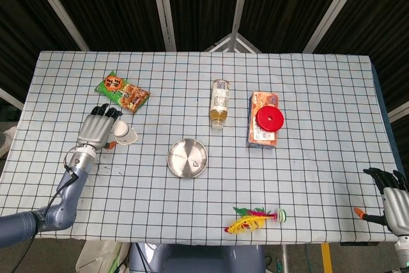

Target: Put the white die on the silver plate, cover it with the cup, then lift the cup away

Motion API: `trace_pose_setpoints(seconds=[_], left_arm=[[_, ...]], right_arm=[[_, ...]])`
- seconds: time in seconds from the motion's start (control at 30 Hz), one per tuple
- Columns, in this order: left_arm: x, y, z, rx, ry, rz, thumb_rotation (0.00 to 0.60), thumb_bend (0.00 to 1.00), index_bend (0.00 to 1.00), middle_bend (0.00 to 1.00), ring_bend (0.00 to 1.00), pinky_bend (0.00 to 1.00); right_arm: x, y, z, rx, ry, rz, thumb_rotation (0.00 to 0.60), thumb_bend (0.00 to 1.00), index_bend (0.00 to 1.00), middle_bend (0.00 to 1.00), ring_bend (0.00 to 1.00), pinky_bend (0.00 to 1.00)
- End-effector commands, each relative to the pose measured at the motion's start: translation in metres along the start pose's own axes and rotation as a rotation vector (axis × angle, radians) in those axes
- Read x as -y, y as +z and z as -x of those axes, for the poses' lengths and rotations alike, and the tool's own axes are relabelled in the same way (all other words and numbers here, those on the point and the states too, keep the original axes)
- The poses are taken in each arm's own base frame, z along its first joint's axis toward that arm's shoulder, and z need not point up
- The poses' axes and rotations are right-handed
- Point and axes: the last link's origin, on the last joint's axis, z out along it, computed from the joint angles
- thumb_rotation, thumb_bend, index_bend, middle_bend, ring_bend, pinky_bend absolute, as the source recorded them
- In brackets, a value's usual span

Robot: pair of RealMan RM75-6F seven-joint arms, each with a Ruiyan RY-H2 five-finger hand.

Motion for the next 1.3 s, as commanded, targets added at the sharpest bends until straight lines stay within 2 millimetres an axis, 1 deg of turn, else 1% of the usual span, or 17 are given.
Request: trace_pose_setpoints(seconds=[0.03, 0.1, 0.27, 0.47, 0.63, 0.77, 0.9, 1.17, 1.3], left_arm=[[-0.003, 0.003, 0.003, 0.001, -0.009, 0.016, 0.6, 0.35, 0.2, 0.15, 0.09, 0.14], [-0.004, 0.004, 0.004, 0.001, -0.013, 0.019, 0.6, 0.36, 0.2, 0.15, 0.1, 0.15], [-0.007, 0.006, 0.005, -0.018, -0.014, 0.039, 0.6, 0.38, 0.21, 0.16, 0.17, 0.24], [-0.007, 0.004, 0.004, -0.039, -0.008, 0.053, 0.6, 0.38, 0.23, 0.25, 0.22, 0.28], [-0.003, 0.002, 0.001, -0.055, -0.01, 0.045, 0.6, 0.38, 0.23, 0.29, 0.22, 0.28], [-0.001, 0.001, 0.002, -0.048, -0.008, 0.036, 0.6, 0.38, 0.23, 0.32, 0.22, 0.28], [-0.001, 0.003, 0.006, -0.035, -0.001, 0.03, 0.6, 0.38, 0.21, 0.32, 0.22, 0.27], [-0.009, 0.008, 0.011, -0.029, -0.012, 0.043, 0.6, 0.38, 0.21, 0.3, 0.22, 0.27], [-0.01, 0.008, 0.011, -0.031, -0.01, 0.05, 0.6, 0.38, 0.22, 0.31, 0.22, 0.27]], right_arm=[[0.0, 0.0, 0.0, -0.002, -0.002, 0.002, 0.6, 0.1, 0.21, 0.19, 0.15, 0.0], [0.0, 0.0, 0.0, -0.001, -0.004, 0.004, 0.6, 0.1, 0.21, 0.19, 0.15, 0.0], [0.0, 0.0, 0.002, 0.006, -0.009, 0.003, 0.6, 0.1, 0.21, 0.19, 0.15, 0.0], [0.0, 0.001, 0.002, 0.006, -0.008, 0.005, 0.6, 0.1, 0.21, 0.19, 0.15, 0.0], [0.0, 0.001, 0.002, 0.007, -0.004, 0.005, 0.6, 0.1, 0.21, 0.19, 0.15, 0.0], [0.001, 0.001, 0.002, 0.011, -0.001, 0.003, 0.6, 0.1, 0.21, 0.19, 0.15, 0.0], [0.0, 0.001, 0.002, 0.013, -0.002, 0.005, 0.6, 0.1, 0.21, 0.19, 0.15, 0.0], [-0.001, 0.002, 0.002, 0.016, -0.001, 0.012, 0.6, 0.1, 0.21, 0.19, 0.15, 0.0], [-0.001, 0.002, 0.003, 0.02, -0.002, 0.012, 0.6, 0.1, 0.21, 0.19, 0.15, 0.0]])
